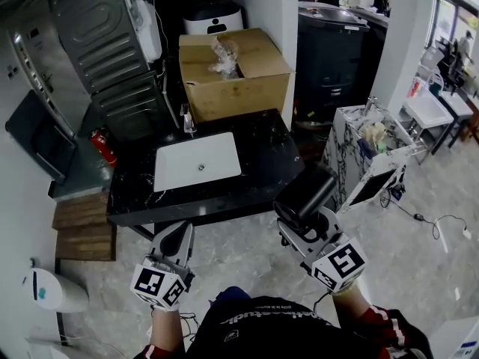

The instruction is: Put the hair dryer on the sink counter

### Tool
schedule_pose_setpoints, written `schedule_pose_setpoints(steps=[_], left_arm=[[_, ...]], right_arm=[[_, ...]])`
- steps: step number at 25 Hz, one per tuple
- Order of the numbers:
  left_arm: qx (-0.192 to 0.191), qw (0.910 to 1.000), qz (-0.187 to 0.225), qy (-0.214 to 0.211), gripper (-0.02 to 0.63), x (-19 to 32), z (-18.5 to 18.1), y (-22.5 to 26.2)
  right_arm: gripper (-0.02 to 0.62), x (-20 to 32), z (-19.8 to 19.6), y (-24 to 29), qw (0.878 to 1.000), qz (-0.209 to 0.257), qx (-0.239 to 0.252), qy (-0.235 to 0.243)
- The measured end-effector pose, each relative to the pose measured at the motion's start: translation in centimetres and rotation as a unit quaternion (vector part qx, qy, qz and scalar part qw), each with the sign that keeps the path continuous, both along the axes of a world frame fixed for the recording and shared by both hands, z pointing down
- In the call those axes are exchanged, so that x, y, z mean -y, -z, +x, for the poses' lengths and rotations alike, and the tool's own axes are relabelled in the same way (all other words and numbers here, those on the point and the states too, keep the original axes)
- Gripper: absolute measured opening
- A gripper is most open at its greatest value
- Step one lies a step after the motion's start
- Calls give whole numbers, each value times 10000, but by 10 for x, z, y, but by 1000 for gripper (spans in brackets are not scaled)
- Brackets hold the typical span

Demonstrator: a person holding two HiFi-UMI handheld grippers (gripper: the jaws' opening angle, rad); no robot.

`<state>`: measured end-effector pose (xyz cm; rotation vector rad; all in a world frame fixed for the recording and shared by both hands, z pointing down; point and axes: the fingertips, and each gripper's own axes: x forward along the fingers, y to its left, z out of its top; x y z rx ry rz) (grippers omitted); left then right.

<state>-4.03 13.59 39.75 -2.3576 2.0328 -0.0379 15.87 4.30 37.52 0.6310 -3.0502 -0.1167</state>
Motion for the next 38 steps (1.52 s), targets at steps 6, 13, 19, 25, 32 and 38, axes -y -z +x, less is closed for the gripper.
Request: schedule_pose_setpoints(steps=[6, 13, 19, 25, 32, 38], left_arm=[[-205, 9997, -105, 72, 15, 23, -23, -15], [-413, 9991, 12, -125, 15, 96, -83, -27], [-225, 9989, -13, -407, 15, 160, -159, -24], [-178, 9980, 24, -605, 15, 205, -213, -22], [-51, 9967, 61, -811, 16, 235, -259, -26], [-293, 9960, -1, -844, 15, 260, -271, -32]], right_arm=[[239, 26, -18, -16, 9997, -192, -45, -128], [239, 85, -73, -26, 9989, -227, -205, -359], [239, 143, -153, -10, 9981, -257, -77, -548], [239, 183, -224, 5, 9981, -197, -121, -572], [239, 214, -278, 0, 9970, -193, -193, -728], [239, 238, -290, -11, 9963, -280, -200, -784]])
